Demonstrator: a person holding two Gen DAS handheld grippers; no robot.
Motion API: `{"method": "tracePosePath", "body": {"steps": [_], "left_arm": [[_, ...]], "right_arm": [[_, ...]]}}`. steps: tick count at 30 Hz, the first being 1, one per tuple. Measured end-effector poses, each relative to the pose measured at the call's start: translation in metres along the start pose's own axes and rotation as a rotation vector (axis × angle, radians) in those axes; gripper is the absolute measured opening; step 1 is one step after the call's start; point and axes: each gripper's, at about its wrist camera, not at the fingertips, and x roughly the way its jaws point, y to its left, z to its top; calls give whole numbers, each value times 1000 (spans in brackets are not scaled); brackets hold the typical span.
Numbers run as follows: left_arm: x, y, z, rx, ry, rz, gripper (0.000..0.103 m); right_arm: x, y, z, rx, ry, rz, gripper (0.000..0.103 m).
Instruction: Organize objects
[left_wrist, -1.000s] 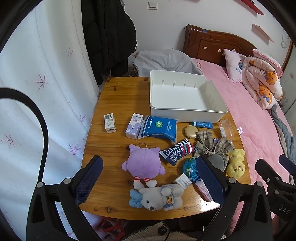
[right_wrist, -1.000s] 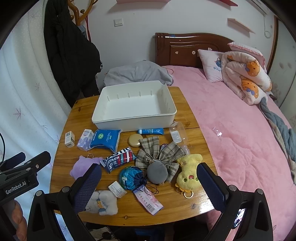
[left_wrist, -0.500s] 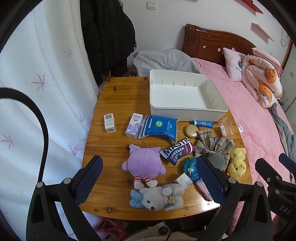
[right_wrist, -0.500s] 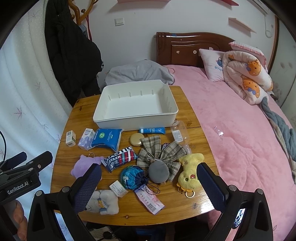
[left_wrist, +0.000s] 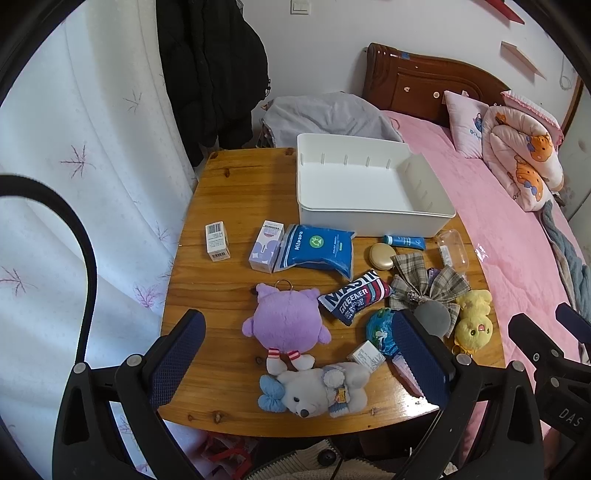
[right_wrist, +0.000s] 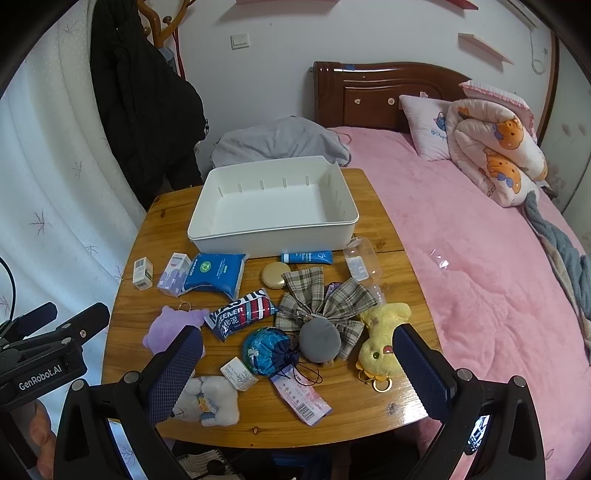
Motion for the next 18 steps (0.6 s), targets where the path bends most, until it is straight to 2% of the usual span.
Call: {"method": "tracePosePath", "body": {"steps": [18], "left_arm": [[1, -4, -2, -2, 2, 5, 101]], "right_arm": [[1, -2, -1, -5, 5, 7, 103]]}}
